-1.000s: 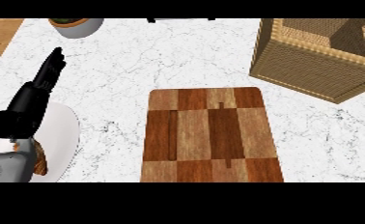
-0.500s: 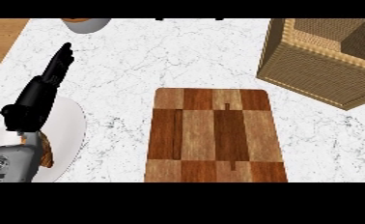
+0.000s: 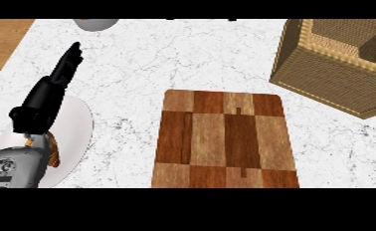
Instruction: Pick the cupcake from the cutting board and place it in the basket
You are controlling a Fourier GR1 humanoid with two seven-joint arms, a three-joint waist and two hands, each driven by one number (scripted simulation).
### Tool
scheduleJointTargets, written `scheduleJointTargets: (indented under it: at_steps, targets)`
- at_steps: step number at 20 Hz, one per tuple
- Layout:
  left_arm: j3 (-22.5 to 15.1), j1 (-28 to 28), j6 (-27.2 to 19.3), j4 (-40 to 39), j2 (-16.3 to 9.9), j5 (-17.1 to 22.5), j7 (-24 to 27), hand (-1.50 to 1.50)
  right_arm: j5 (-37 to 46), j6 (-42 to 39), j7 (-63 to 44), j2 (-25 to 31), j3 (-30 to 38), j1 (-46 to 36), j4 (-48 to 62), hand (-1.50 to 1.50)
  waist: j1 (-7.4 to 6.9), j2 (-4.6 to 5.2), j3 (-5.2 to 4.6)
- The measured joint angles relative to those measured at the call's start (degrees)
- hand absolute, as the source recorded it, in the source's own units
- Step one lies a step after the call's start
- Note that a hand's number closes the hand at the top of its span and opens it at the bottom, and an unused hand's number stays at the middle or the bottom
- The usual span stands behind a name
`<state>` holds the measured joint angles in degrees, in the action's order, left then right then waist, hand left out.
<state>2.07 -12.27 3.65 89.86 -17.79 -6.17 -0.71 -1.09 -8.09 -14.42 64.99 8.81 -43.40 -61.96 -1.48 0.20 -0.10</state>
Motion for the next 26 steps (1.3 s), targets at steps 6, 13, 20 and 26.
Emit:
scheduleJointTargets:
  at_steps: [6,13,20,26]
  targets:
    - [0.6,0.1,0.6,-1.8,0.4,-0.1,2.1,0.0,3.4,-1.6,-7.4,-5.6,-5.1,-10.8,3.8,1.5,-0.28,0.12,-0.01]
    - [1.0,-0.4,1.0,-2.1,0.7,-0.3,2.1,0.0,8.1,-5.8,-9.5,-11.3,-9.2,-19.0,13.3,1.5,-0.23,0.17,0.03]
    - [1.9,-1.5,1.2,-2.7,0.4,-0.4,1.3,0.0,14.5,-9.7,-11.9,-13.2,-13.9,-21.1,17.5,1.5,0.31,0.1,0.05]
    - [1.8,-0.9,0.9,-1.9,1.0,-1.0,1.1,0.0,21.9,-12.9,-10.6,-13.3,-18.7,-23.1,20.6,1.5,0.19,0.11,0.06]
